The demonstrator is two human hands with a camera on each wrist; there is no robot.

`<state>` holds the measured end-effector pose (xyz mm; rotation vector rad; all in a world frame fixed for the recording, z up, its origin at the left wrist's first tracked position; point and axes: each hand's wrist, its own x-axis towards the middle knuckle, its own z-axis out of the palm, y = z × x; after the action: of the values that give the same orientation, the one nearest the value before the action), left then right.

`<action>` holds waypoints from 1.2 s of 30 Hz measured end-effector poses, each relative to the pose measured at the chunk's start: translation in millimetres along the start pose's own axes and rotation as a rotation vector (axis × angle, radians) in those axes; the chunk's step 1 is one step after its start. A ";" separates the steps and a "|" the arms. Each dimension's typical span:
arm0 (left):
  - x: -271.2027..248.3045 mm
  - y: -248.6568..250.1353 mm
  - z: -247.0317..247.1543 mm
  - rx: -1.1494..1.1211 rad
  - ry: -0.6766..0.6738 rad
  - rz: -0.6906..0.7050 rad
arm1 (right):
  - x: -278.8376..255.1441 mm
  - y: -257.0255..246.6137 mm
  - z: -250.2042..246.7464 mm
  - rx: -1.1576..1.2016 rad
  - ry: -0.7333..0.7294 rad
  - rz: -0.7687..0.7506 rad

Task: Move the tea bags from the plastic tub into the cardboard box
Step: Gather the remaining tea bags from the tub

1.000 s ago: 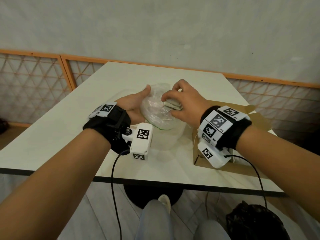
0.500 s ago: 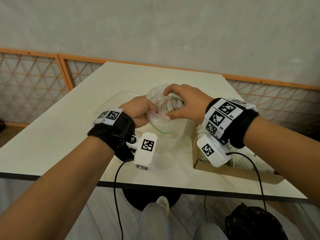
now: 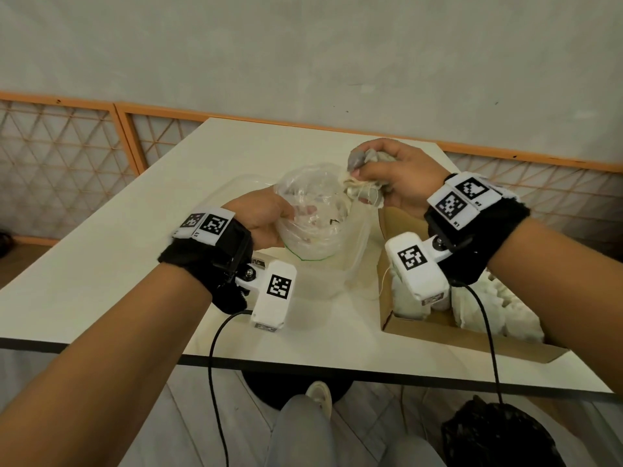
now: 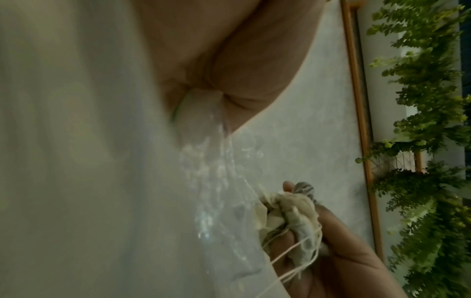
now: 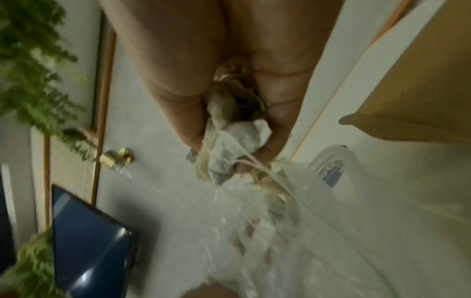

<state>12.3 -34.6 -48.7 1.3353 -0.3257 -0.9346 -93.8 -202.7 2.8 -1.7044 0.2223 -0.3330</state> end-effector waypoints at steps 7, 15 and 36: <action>3.4 1.6 -2.1 -0.177 0.088 0.035 | -0.1 -14.7 -4.3 0.029 -0.070 -0.004; -2.5 3.2 3.3 -0.087 0.070 -0.091 | 8.8 -2.9 22.5 -0.242 0.012 0.025; -17.0 14.3 -11.1 0.673 0.181 -0.118 | 33.9 -16.1 61.5 -0.846 -0.133 0.243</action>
<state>15.0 -15.3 -33.3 2.0601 -0.4466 -0.8215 -41.6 -154.3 13.4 -2.4858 0.5176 0.0835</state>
